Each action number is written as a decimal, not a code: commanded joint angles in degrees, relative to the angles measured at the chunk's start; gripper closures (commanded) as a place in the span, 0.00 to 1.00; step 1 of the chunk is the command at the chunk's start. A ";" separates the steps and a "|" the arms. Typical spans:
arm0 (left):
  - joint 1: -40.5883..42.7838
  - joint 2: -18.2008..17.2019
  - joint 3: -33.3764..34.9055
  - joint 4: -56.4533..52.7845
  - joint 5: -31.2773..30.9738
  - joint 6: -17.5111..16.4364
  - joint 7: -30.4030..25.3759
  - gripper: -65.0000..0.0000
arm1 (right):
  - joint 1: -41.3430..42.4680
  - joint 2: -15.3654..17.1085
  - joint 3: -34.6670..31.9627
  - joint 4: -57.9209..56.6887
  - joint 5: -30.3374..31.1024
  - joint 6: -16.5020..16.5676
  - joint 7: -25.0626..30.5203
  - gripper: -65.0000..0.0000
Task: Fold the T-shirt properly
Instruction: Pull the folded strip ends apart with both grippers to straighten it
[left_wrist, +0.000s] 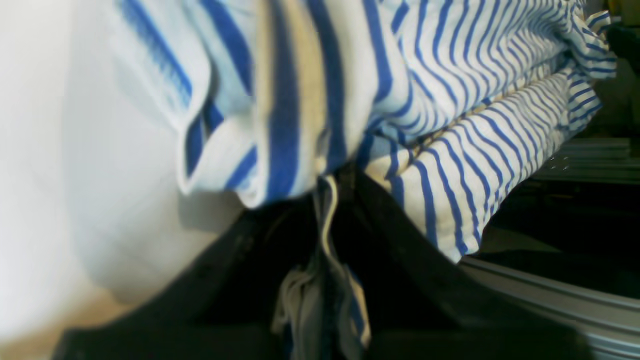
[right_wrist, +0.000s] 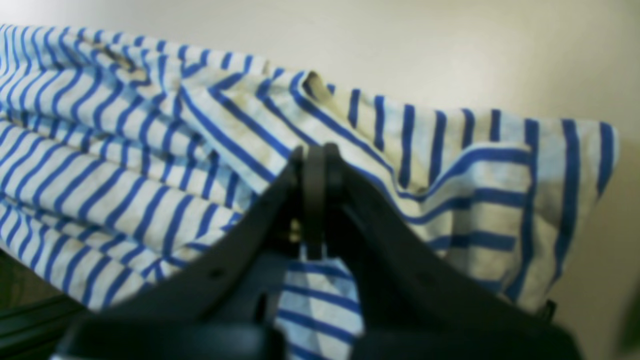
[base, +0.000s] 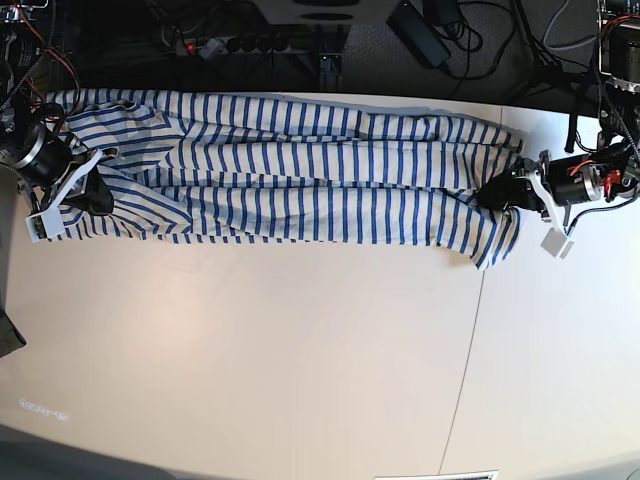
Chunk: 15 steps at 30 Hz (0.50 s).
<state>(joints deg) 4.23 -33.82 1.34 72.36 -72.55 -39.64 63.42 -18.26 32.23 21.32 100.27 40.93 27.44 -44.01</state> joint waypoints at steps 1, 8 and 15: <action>-0.74 -0.94 -0.28 0.57 -0.44 -0.36 -0.48 1.00 | 0.28 1.05 0.52 0.83 0.66 3.93 0.87 1.00; -1.22 -0.94 -0.28 0.57 -1.01 -0.36 -0.44 1.00 | 0.31 1.05 0.50 0.83 0.66 3.93 0.87 1.00; -1.40 -0.94 -0.28 0.57 -0.90 -0.36 -0.39 0.58 | 0.28 1.07 0.52 0.83 0.66 3.93 0.68 1.00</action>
<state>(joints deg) 3.86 -33.80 1.34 72.36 -73.84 -39.66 63.66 -18.26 32.23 21.32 100.27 40.93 27.44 -44.23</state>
